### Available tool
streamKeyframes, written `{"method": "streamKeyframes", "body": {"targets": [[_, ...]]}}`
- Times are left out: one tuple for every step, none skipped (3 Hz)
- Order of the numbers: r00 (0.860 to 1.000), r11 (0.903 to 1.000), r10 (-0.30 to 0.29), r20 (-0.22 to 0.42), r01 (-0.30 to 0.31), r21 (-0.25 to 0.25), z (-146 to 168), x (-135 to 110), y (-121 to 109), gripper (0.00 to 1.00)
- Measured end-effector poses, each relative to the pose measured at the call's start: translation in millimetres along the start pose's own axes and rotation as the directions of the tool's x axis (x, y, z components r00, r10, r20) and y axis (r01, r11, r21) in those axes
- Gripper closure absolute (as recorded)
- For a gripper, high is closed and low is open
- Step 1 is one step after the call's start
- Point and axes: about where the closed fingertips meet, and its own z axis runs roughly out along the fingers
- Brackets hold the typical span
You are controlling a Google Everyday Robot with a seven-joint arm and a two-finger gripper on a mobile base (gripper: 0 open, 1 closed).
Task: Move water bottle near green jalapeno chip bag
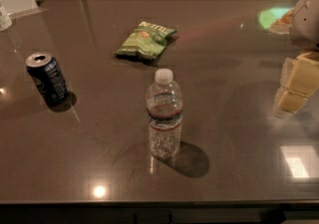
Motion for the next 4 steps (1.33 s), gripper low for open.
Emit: {"method": "streamKeyframes", "body": {"targets": [[1.0, 1.0, 0.0, 0.0, 0.0, 0.0, 0.0, 0.0, 0.0, 0.0], [0.998, 0.9991, -0.016, 0.064, 0.018, -0.038, 5.6, -8.7, 7.3, 0.0], [0.983, 0.9889, -0.028, 0.18, 0.053, -0.139, 26.1, -33.6, 25.6, 0.0], [0.956, 0.9714, -0.004, 0.293, 0.074, -0.226, 44.9, -58.5, 42.3, 0.0]]}}
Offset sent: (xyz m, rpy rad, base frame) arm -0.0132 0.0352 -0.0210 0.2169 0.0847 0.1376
